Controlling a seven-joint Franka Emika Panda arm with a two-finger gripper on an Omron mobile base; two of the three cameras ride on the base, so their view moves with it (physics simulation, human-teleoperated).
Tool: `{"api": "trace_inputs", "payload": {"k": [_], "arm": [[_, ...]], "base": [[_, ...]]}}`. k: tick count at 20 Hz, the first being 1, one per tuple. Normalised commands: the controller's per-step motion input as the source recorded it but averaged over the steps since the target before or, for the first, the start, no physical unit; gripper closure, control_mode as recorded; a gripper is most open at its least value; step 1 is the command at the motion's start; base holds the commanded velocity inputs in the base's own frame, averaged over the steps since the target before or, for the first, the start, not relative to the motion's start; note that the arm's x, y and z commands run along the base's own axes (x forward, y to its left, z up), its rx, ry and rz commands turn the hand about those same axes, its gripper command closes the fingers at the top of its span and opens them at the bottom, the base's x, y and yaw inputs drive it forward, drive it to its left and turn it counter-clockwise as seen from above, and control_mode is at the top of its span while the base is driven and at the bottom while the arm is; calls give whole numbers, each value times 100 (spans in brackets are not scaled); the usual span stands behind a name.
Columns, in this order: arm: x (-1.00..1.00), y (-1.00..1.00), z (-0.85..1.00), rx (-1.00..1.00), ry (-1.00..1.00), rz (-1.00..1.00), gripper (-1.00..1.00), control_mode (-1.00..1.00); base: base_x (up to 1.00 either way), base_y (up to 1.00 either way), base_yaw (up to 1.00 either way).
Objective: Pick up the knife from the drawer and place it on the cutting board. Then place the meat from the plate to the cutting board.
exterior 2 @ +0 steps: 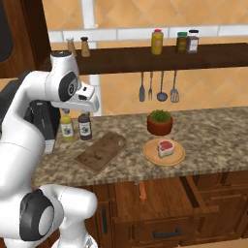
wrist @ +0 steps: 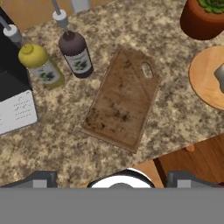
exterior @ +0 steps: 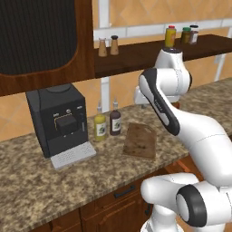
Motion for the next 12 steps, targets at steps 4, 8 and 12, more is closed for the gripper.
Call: {"api": "trace_inputs", "payload": {"k": [4,8,12], "arm": [[-2,-25,-29,2,0,0,-100,-100],[-30,-97,-55,15,0,-2,-100,-100],[-55,-100,-45,16,0,-5,-100,-100]], "base": [[1,0,0],[0,0,0],[0,0,0]]}}
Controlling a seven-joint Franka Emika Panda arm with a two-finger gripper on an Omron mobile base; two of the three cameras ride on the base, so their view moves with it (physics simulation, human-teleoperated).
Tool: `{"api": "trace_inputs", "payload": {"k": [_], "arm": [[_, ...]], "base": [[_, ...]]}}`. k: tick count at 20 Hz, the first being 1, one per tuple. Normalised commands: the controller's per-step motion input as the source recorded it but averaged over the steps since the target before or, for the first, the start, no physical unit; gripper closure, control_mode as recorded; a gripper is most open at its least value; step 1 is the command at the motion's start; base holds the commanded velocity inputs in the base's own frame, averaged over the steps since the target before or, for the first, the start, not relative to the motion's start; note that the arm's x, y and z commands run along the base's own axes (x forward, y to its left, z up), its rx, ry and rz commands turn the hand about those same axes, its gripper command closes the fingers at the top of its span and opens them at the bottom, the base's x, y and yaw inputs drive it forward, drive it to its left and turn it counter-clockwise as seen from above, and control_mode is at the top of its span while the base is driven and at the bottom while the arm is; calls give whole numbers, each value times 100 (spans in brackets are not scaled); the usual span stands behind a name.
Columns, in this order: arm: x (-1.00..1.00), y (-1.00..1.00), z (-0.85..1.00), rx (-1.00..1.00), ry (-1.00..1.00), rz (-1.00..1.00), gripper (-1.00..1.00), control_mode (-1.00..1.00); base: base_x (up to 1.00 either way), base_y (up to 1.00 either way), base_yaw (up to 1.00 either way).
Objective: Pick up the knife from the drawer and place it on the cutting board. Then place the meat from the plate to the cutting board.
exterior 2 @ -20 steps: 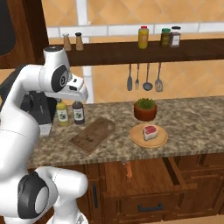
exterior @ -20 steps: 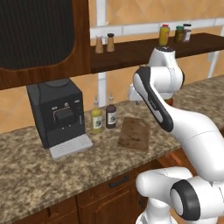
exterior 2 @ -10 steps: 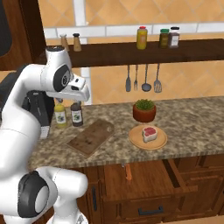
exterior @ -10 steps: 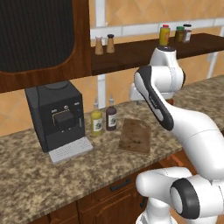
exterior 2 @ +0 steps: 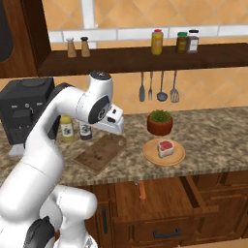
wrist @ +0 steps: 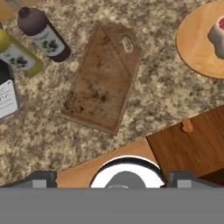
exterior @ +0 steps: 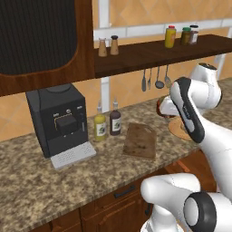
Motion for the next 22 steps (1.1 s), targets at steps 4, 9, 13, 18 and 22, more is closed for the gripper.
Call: {"api": "trace_inputs", "payload": {"k": [4,9,13,18,22], "arm": [[-54,-81,-80,-1,9,-5,-100,-100],[-17,-94,-97,-8,23,0,-100,-100],[-1,-86,-95,-6,25,0,-100,-100],[1,-75,-48,3,6,0,-100,-100],[11,-32,-24,2,0,1,-100,-100]], "base": [[0,0,0],[0,0,0],[0,0,0],[0,0,0],[0,0,0]]}}
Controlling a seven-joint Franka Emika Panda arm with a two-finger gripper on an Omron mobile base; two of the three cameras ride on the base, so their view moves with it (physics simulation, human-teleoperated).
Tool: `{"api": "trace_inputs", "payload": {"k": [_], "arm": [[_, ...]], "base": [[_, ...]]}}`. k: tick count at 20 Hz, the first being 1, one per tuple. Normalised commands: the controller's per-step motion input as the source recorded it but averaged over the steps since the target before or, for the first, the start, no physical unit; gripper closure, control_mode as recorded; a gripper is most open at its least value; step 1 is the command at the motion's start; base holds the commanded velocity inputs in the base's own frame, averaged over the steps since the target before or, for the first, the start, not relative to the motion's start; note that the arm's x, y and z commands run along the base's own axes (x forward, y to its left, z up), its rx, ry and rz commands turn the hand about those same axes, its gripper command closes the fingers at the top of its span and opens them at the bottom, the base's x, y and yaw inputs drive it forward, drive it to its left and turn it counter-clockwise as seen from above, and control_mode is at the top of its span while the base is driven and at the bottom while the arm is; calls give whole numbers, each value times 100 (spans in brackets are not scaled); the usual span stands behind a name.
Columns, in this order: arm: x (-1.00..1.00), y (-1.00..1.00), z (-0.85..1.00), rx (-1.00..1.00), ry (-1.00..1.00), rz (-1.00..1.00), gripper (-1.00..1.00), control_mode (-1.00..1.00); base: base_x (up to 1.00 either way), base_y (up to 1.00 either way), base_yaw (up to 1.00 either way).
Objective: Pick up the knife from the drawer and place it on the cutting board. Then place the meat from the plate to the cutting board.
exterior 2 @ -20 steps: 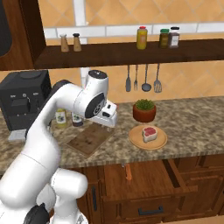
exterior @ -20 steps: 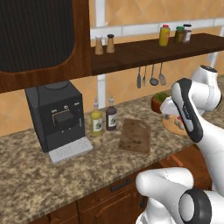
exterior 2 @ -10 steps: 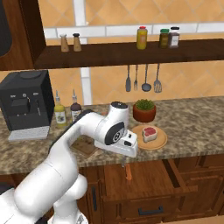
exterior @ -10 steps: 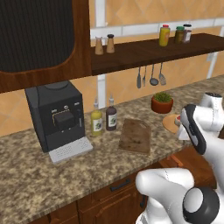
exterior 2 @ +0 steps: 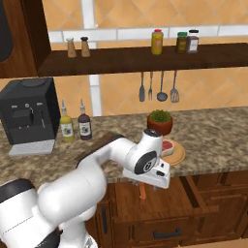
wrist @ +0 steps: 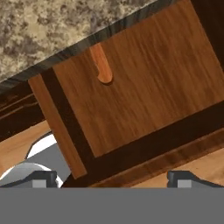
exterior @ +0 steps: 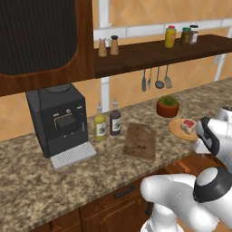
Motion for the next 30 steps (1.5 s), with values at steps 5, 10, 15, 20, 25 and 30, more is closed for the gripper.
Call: {"api": "trace_inputs", "payload": {"k": [5,10,15,20,25,30], "arm": [[30,0,-70,0,0,9,-100,-100],[14,-13,-80,8,0,9,-100,-100],[0,-13,-72,10,0,4,-100,-100],[1,-17,-47,4,1,5,-100,-100],[-19,-14,-36,0,9,1,-100,-100],[-91,-35,-13,2,6,0,-100,-100]], "base": [[0,0,0],[0,0,0],[0,0,0],[0,0,0],[0,0,0],[0,0,0]]}}
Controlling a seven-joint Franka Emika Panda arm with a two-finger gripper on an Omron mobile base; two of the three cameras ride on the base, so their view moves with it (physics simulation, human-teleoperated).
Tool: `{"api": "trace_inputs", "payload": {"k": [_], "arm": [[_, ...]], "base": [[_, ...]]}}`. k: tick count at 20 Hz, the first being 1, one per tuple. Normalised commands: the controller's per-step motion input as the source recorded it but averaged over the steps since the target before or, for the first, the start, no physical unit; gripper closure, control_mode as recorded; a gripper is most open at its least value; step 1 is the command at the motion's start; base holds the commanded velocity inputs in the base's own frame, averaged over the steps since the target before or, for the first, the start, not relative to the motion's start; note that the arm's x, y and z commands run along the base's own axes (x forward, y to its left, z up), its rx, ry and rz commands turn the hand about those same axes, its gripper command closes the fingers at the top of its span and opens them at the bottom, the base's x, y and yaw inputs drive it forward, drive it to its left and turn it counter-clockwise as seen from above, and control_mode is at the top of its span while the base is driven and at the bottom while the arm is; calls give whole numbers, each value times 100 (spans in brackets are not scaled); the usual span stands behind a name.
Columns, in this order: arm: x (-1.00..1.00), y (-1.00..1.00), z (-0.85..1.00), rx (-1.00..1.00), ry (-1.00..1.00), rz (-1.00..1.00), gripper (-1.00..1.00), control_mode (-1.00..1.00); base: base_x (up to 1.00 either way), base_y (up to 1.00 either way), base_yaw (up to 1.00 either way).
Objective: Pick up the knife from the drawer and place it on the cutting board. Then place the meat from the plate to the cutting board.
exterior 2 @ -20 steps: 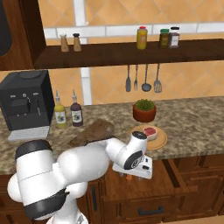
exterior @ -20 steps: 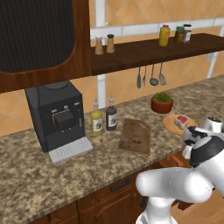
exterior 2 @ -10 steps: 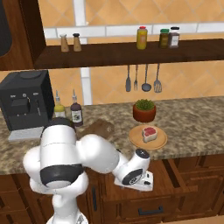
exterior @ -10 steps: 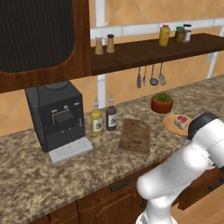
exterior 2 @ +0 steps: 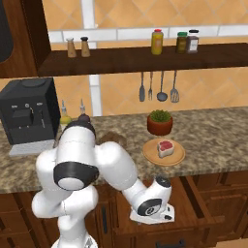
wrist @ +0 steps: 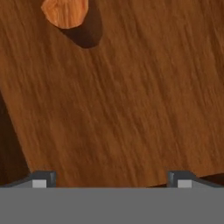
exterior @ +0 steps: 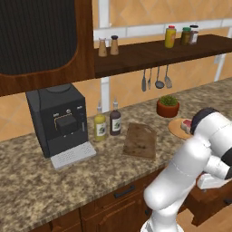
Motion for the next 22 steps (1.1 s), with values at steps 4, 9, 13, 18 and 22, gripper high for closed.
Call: {"api": "trace_inputs", "payload": {"k": [4,9,13,18,22], "arm": [[-100,-39,0,9,5,-4,-100,-100],[-100,-43,0,16,9,-7,-100,-100],[2,-5,32,5,1,-9,-100,-100],[76,42,26,-1,-16,0,-100,-100],[34,23,0,-14,-17,0,-100,-100]], "base": [[0,0,0],[0,0,0],[0,0,0],[0,0,0],[0,0,0]]}}
